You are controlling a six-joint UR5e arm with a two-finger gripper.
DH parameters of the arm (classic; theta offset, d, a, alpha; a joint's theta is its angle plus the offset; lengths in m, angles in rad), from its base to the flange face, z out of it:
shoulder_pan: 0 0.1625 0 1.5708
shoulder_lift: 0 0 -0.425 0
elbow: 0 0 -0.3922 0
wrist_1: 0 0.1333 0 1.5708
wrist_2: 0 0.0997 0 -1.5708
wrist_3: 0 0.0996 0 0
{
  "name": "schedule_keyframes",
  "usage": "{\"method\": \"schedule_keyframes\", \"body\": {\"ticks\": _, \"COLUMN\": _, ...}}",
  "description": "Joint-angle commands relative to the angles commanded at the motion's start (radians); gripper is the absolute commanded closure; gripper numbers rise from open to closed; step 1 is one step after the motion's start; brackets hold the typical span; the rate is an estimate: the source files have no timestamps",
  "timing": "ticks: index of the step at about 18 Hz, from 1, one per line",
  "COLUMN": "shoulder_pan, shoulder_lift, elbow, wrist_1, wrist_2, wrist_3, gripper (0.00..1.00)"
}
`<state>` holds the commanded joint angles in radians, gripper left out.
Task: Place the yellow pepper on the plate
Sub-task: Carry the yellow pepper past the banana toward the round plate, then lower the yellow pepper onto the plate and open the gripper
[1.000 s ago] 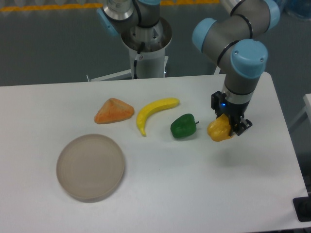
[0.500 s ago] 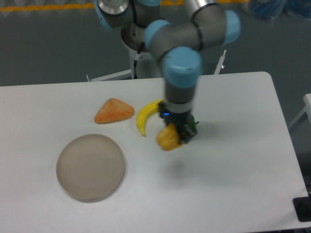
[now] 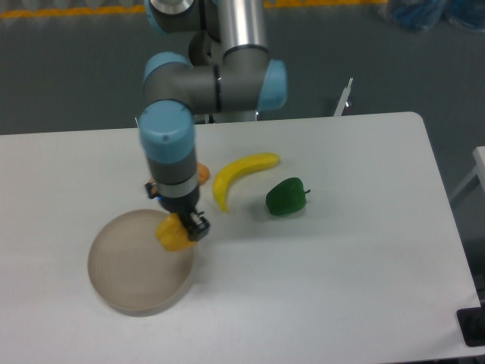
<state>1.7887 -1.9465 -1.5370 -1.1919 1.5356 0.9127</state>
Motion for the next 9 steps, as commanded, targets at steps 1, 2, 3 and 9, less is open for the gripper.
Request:
{"method": "schedule_keyframes", "body": {"ticks": 1, "shoulder_pan": -0.005, "shoulder_lift": -0.012, "elbow": 0.000, "wrist_1": 0.000, "wrist_2": -0.006, "wrist_3": -0.009, "gripper": 0.78}}
{"method": "schedule_keyframes", "body": {"ticks": 2, "shoulder_pan": -0.020, "shoulder_lift": -0.037, "elbow": 0.000, "wrist_1": 0.002, "wrist_2": -0.032, "wrist_3": -0.021, "gripper": 0.75}}
{"method": "schedule_keyframes", "body": {"ticks": 3, "shoulder_pan": -0.028, "shoulder_lift": -0.052, "elbow": 0.000, "wrist_1": 0.011, "wrist_2": -0.046, "wrist_3": -0.028, "gripper": 0.73}}
{"method": "schedule_keyframes", "body": {"ticks": 9, "shoulder_pan": -0.052, "shoulder_lift": -0.121, "elbow": 0.000, "wrist_1": 0.120, "wrist_2": -0.049, "wrist_3": -0.083, "gripper": 0.41}}
